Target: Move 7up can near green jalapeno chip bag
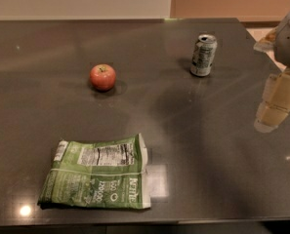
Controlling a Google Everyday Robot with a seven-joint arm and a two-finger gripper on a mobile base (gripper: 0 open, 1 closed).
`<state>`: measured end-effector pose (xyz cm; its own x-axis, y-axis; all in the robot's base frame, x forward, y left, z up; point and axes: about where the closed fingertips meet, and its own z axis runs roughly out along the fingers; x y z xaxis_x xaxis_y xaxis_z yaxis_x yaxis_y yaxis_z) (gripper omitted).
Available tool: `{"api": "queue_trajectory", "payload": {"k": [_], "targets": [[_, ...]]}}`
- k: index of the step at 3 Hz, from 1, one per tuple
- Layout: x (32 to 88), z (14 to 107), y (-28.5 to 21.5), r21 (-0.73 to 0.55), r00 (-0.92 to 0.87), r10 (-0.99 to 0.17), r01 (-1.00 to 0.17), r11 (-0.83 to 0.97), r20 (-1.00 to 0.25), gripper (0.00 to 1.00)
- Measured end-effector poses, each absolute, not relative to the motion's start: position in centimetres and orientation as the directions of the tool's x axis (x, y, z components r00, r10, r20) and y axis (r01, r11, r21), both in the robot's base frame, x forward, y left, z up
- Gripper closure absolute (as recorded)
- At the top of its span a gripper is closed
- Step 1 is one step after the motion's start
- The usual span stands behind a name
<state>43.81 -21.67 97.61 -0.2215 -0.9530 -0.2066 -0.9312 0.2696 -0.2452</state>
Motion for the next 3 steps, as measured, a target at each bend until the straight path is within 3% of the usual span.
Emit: {"api": "queue_trajectory", "payload": {"k": [3], "targets": [[48.8, 97.1, -22.3, -0.254, -0.254, -0.919, -0.907, 0.335, -0.303, 0.00]]}}
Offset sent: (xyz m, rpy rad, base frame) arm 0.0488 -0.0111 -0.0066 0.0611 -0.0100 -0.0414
